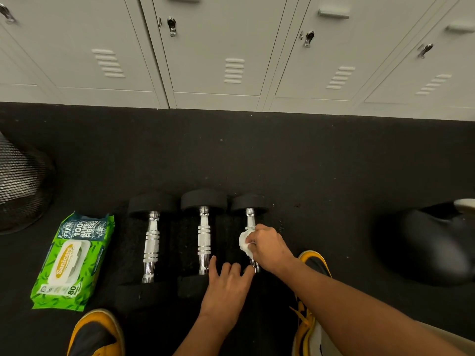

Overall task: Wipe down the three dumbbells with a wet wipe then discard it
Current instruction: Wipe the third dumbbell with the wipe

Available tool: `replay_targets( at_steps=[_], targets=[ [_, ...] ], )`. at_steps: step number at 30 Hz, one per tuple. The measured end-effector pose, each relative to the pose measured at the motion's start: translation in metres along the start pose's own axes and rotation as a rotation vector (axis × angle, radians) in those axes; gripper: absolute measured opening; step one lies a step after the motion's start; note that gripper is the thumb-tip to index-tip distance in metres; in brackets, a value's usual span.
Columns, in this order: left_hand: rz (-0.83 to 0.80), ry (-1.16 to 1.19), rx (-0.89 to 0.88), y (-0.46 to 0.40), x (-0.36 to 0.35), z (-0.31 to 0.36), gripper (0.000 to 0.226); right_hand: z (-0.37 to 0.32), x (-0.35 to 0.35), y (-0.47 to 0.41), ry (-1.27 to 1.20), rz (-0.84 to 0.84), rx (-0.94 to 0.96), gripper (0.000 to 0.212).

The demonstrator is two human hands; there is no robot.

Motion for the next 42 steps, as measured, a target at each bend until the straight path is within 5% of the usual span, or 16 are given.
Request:
replay_targets(
  at_steps=[12,26,28,34,42],
  targets=[
    [0.023,-0.014,0.000,0.001,0.003,0.001,0.059,0.000,0.000,0.003,-0.065,-0.010,-0.046,0.026],
    [0.051,-0.062,-0.029,0.004,0.002,-0.002,0.059,0.024,-0.019,0.007,-0.336,-0.339,-0.097,0.021],
    [0.088,-0.043,-0.039,0.003,-0.003,-0.004,0.060,0.035,-0.012,0.011,-0.574,-0.252,-0.191,0.025],
    [0.106,-0.029,-0.073,0.000,-0.005,-0.007,0.065,0.083,-0.010,0.001,-1.069,0.378,-0.657,0.030],
    [0.098,-0.114,-0.056,-0.002,-0.008,-0.013,0.066,0.048,-0.025,-0.042,-1.289,0.393,-0.668,0.022]
  ],
)
Point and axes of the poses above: each hand's wrist, its own y-axis away from the middle knuckle, its own x-axis out of the back of the hand, z = x × y, the point moved 3 cm from there along -y, towards the middle knuckle, and after that the axes turned 12 degrees about x, right-handed, at the moved point
